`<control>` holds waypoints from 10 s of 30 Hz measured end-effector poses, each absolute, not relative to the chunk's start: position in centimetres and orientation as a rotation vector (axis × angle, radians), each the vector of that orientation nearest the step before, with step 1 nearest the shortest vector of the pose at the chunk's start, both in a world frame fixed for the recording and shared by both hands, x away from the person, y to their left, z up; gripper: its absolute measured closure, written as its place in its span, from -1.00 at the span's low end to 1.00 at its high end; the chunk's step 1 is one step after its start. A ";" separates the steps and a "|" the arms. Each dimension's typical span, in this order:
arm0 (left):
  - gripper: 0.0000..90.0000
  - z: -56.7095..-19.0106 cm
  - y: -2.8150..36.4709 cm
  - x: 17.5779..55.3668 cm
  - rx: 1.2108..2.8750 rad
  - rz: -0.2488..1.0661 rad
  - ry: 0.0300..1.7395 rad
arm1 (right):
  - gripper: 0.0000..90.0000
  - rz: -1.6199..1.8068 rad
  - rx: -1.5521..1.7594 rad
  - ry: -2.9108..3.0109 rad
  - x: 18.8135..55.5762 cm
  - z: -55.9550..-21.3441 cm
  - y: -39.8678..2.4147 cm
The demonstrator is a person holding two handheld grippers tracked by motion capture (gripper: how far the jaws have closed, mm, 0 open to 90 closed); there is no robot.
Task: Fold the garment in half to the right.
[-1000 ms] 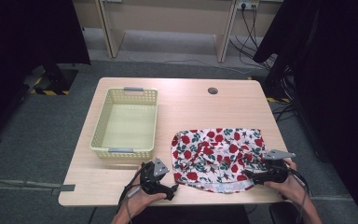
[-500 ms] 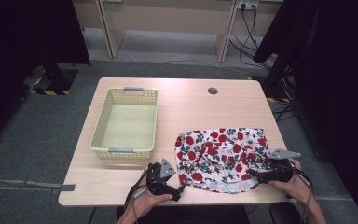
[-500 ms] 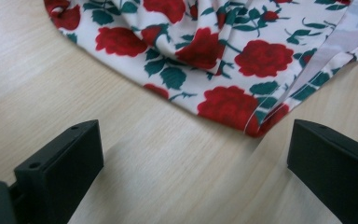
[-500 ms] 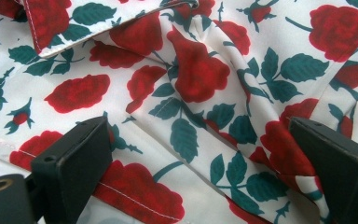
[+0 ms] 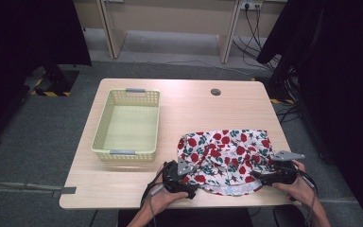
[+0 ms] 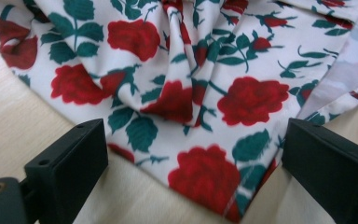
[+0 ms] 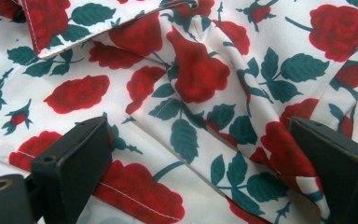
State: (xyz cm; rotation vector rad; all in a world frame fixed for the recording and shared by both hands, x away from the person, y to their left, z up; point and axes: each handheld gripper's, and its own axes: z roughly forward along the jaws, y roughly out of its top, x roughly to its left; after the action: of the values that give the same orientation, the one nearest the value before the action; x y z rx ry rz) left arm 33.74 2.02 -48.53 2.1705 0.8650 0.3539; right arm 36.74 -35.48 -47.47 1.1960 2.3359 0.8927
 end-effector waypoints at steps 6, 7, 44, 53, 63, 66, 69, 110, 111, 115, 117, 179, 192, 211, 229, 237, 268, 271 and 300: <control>-0.64 -48.3 1.2 34.6 2.160 0.366 0.868 | -0.83 0.898 1.198 2.333 36.7 -47.5 -35.5; -0.54 -48.2 1.2 34.7 2.158 0.368 0.867 | -0.83 0.900 1.201 2.333 36.7 -47.5 -35.5; 0.77 -48.0 -0.1 34.7 2.148 0.312 0.767 | -0.78 1.007 1.112 2.353 39.5 -44.3 -32.3; 0.75 -48.0 -0.1 34.7 2.149 0.311 0.764 | -0.58 0.982 1.198 2.470 43.2 -46.3 -31.1; 0.74 -48.1 -0.1 34.7 2.145 0.316 0.769 | 0.70 1.055 1.037 2.448 40.1 -43.8 -32.0; 0.74 -48.1 0.0 34.6 2.141 0.315 0.773 | 0.76 1.104 0.992 2.415 38.5 -42.4 -32.5; 0.73 -48.1 0.0 34.6 2.140 0.312 0.773 | 0.79 1.140 0.965 2.396 36.8 -41.8 -32.9; 0.29 -48.0 0.1 33.9 2.141 0.347 0.819 | -0.46 1.098 1.116 2.410 39.2 -43.0 -31.4; 0.38 -48.0 0.1 34.0 2.138 0.342 0.817 | -0.46 1.102 1.113 2.409 39.2 -42.9 -31.3; 0.66 -48.1 0.0 34.2 2.132 0.331 0.812 | -0.46 1.109 1.090 2.420 39.7 -42.6 -30.6; 0.73 -48.0 0.0 34.2 2.136 0.329 0.809 | -0.46 1.122 1.083 2.417 39.9 -42.4 -30.1; 0.75 -48.2 0.3 34.5 2.127 0.335 0.784 | 0.15 0.869 0.741 2.778 49.4 -45.9 -11.1; 0.83 -45.6 2.4 34.8 2.073 0.359 0.782 | 0.69 1.072 0.720 2.735 49.4 -42.3 -11.8; 0.82 -38.1 -0.1 36.6 2.046 0.380 0.631 | 0.69 1.375 0.747 2.545 49.6 -36.6 -16.0; 0.74 -39.2 -9.8 38.4 2.137 0.323 0.512 | 0.58 1.350 0.961 2.426 49.5 -38.7 -27.3; -0.04 -40.0 -11.0 38.9 2.046 0.220 0.539 | -0.24 1.245 1.056 2.361 49.1 -38.6 -29.1; -0.62 -47.8 -8.5 39.1 2.192 0.315 0.830 | -0.15 0.825 1.275 2.365 50.1 -45.9 -32.2; -0.62 -47.8 -8.4 39.0 2.192 0.322 0.836 | -0.15 0.852 1.287 2.357 50.0 -46.1 -32.3; -0.70 -48.4 -0.5 37.6 2.125 0.343 0.899 | 0.63 1.086 1.214 2.419 50.4 -44.2 -27.4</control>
State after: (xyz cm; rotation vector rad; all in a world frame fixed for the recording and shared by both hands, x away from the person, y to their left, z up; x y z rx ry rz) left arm 37.60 -0.49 -48.40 2.1247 0.8986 0.3428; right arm 50.38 -27.36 -44.18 1.2144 2.4189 1.0864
